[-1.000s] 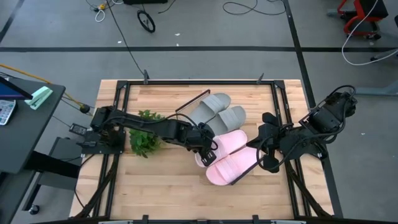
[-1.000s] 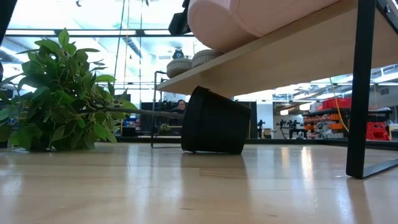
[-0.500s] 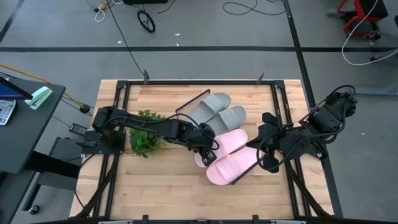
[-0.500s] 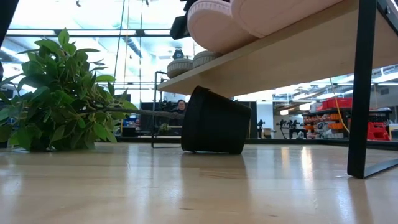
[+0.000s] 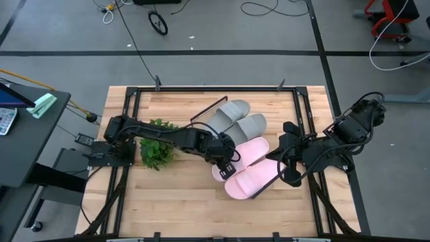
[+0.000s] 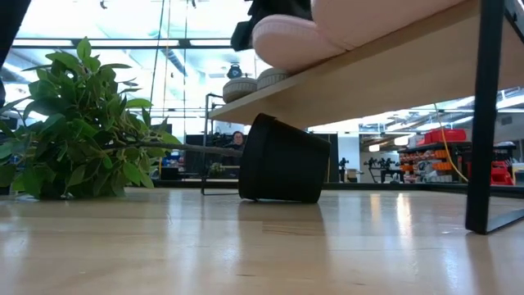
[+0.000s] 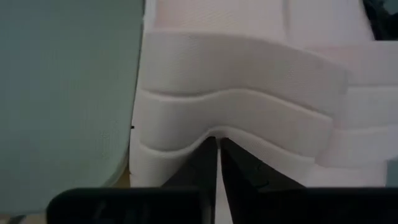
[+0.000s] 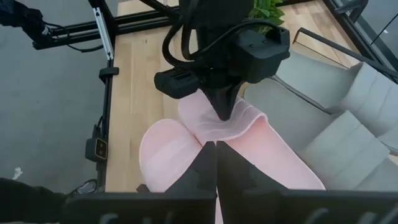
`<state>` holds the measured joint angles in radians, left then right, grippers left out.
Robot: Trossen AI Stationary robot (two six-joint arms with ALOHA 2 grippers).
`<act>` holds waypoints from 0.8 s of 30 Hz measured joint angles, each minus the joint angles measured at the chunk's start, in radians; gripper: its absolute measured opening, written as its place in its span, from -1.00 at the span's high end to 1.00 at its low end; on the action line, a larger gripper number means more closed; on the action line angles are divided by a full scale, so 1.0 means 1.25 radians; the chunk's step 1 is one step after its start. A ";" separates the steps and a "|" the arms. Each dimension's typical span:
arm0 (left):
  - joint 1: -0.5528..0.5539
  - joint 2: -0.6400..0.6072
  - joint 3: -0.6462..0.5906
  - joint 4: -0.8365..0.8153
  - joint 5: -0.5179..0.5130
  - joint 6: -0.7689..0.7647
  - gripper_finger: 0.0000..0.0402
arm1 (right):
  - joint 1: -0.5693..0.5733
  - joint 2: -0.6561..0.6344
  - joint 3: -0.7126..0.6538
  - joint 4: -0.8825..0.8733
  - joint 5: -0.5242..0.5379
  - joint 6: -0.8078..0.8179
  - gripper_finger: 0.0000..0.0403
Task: Pick and place slides into the shelf
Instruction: Put the pink slide on the shelf
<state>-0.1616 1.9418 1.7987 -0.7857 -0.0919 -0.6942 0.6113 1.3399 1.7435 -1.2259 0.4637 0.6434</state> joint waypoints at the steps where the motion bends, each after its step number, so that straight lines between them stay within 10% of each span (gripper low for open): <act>1: 0.000 0.002 0.020 -0.010 -0.004 0.013 0.84 | 0.000 0.000 0.000 0.000 0.000 0.000 0.99; 24: 0.016 0.033 0.125 -0.006 -0.085 0.084 0.75 | 0.000 0.000 0.000 0.001 -0.001 -0.006 0.99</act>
<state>-0.1413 1.9828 1.9546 -0.7935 -0.1987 -0.5886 0.6117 1.3399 1.7435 -1.2250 0.4622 0.6361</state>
